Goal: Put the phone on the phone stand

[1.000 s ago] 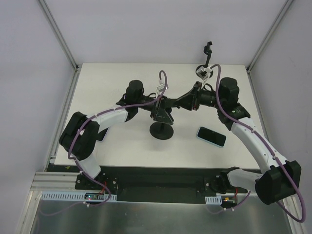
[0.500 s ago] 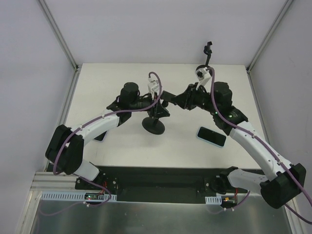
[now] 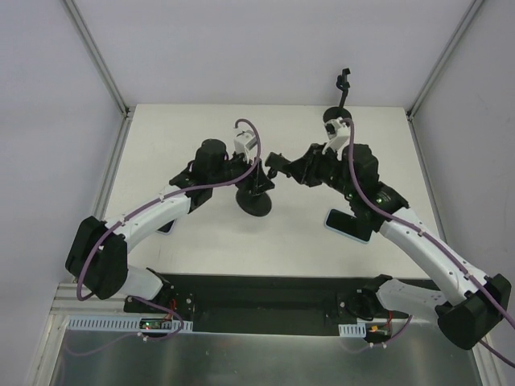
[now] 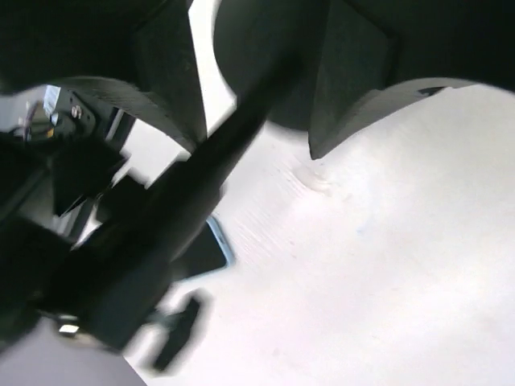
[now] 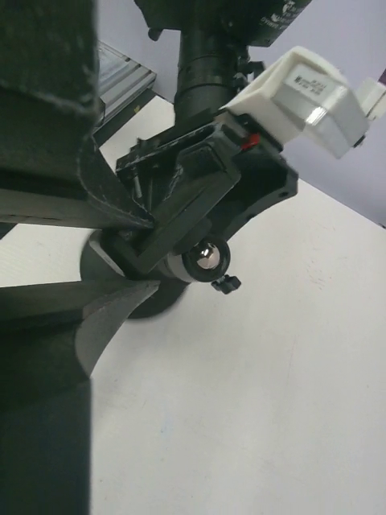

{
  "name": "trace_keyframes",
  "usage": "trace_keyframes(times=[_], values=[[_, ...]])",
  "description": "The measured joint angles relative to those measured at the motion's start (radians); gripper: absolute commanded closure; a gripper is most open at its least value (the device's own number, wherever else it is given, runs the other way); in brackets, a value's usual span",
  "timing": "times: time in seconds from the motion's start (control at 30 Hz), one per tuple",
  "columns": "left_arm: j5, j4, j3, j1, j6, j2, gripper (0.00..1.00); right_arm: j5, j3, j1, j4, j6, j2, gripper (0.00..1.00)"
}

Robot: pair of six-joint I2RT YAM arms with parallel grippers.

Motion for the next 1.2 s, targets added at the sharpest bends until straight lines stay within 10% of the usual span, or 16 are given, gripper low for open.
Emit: trace_keyframes(times=[0.33, 1.2], values=[[-0.093, -0.011, 0.007, 0.009, -0.012, -0.029, 0.36, 0.012, -0.07, -0.166, -0.144, 0.101, -0.109, 1.0], [-0.237, 0.121, -0.05, -0.154, 0.051, -0.059, 0.39, 0.314, -0.083, 0.016, -0.169, 0.435, -0.076, 1.0]])
